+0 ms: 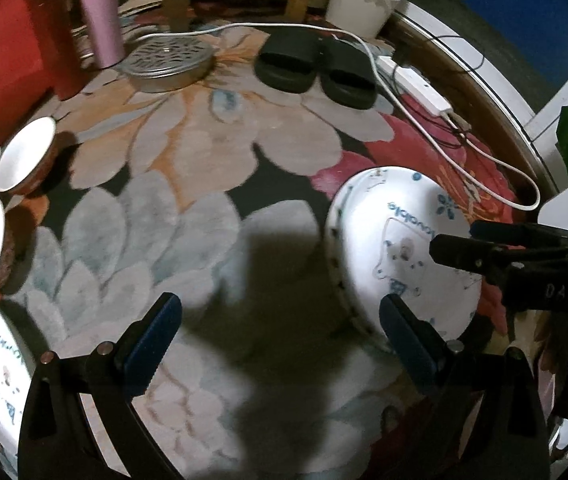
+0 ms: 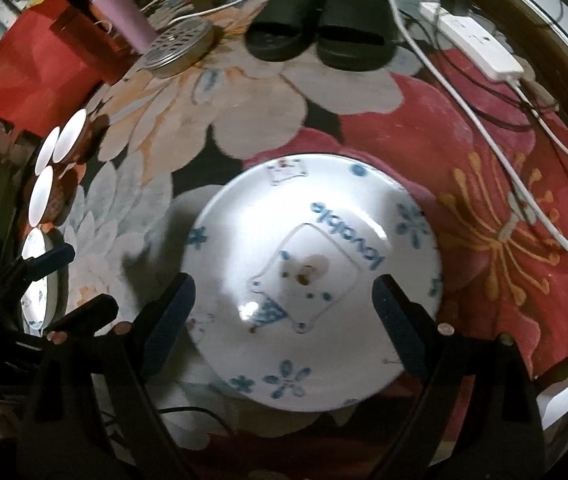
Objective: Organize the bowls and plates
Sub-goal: 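Open the right tool and withdraw from the stacked plates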
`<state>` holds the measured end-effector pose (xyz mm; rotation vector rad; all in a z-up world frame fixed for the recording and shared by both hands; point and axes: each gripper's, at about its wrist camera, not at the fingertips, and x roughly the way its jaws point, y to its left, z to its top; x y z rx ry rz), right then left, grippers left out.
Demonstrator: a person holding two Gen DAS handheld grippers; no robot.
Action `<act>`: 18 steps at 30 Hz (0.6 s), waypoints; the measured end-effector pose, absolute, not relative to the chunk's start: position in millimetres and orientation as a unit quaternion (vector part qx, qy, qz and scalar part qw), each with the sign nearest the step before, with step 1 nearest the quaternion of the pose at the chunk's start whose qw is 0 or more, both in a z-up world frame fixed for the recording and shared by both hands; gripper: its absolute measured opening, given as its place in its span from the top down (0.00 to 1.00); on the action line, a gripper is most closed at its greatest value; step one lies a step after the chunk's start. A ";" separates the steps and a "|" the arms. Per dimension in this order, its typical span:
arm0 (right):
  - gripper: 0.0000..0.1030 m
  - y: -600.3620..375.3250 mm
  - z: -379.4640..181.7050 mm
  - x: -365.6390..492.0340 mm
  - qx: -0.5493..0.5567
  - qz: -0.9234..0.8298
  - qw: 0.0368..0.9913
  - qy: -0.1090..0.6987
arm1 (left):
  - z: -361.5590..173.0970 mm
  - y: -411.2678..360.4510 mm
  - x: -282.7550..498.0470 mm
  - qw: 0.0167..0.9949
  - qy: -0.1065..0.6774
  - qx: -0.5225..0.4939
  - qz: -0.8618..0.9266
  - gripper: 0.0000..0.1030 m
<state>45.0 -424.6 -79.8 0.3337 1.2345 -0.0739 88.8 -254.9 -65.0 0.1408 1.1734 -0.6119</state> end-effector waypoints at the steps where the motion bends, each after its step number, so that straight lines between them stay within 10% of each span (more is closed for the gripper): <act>1: 0.12 -418.9 -79.8 47.0 0.154 -0.030 0.802 0.576 | -64.3 -249.2 88.8 0.788 0.543 0.066 -0.281 0.03; 18: 0.12 -331.9 -83.2 69.3 0.109 0.033 0.805 0.582 | -68.1 -147.2 88.7 0.805 0.552 0.051 -0.211 0.03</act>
